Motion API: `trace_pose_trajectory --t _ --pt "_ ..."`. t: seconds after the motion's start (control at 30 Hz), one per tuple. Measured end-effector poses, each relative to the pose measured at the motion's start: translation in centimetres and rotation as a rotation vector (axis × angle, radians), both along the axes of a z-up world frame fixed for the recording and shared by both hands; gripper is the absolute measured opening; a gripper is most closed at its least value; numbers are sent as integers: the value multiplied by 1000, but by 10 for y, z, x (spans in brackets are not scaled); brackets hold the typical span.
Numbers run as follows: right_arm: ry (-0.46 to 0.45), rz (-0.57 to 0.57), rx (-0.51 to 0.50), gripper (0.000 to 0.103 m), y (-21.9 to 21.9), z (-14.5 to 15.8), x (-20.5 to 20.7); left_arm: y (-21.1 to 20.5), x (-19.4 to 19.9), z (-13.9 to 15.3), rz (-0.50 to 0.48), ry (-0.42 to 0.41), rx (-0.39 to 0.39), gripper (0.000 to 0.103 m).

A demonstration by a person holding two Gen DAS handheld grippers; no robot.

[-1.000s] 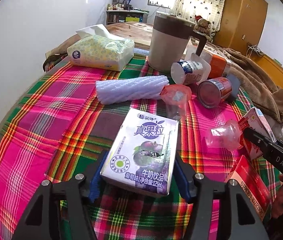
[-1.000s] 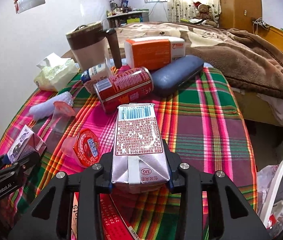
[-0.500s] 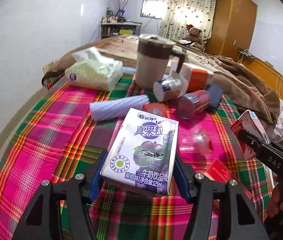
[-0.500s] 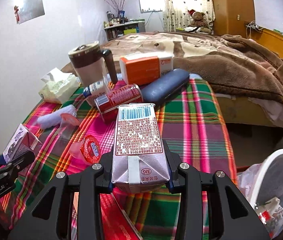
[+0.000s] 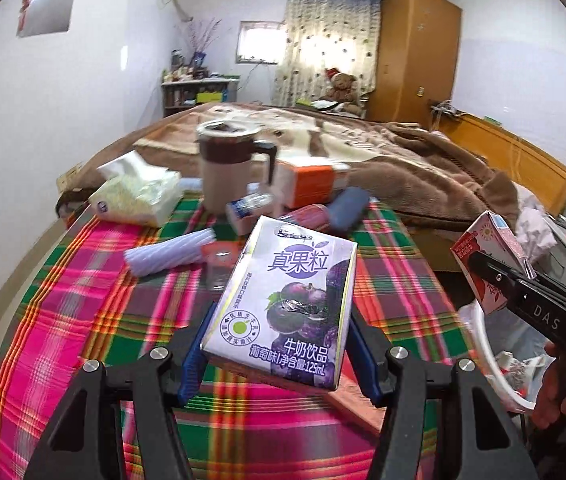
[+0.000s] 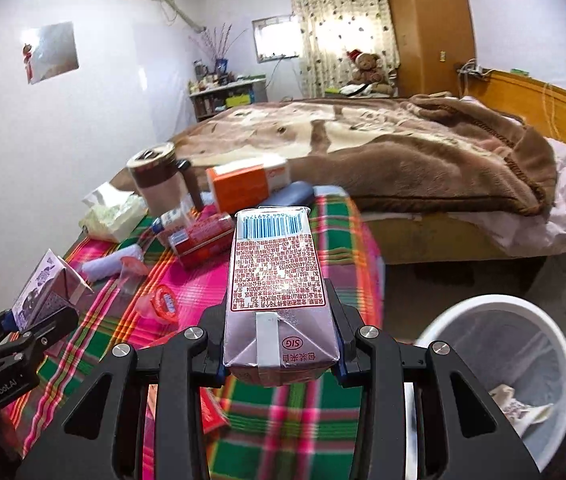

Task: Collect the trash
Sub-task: 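Grasp the purple grape drink carton with the left tool while the right tool grasps the white carton, then carry both cartons over the wastebasket and open both tools to drop them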

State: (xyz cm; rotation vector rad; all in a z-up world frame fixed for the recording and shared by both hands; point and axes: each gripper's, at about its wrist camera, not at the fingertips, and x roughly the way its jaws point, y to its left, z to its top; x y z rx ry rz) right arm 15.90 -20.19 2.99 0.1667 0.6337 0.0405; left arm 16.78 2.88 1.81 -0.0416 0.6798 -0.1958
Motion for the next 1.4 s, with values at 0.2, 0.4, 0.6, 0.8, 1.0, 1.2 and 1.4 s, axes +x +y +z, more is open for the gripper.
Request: trace_pose_trajectory --t 0.2,0.4,0.6,0.8,1.0,1.2,1.4 --pt "-25 -58 -6 38 -26 7 -18 -36 -13 12 -71 -29 3 61" --pt "-36 -128 -17 38 -56 9 -37 -75 -21 21 -154 -48 -1 61" --pt "-20 -213 -35 38 -88 5 -54 -128 -30 23 -261 -51 -13 61" --pt "9 -295 -40 38 -121 -5 -69 -179 -37 15 -367 -23 -12 61" --pt "62 -347 -35 38 -147 -19 -77 -225 -42 5 -450 12 -10 61" --pt "120 -351 -26 38 -158 -36 -78 -256 -44 -11 -499 49 6 61" --pt "155 -331 -17 38 -164 -47 -80 -269 -39 -25 -507 80 27 61"
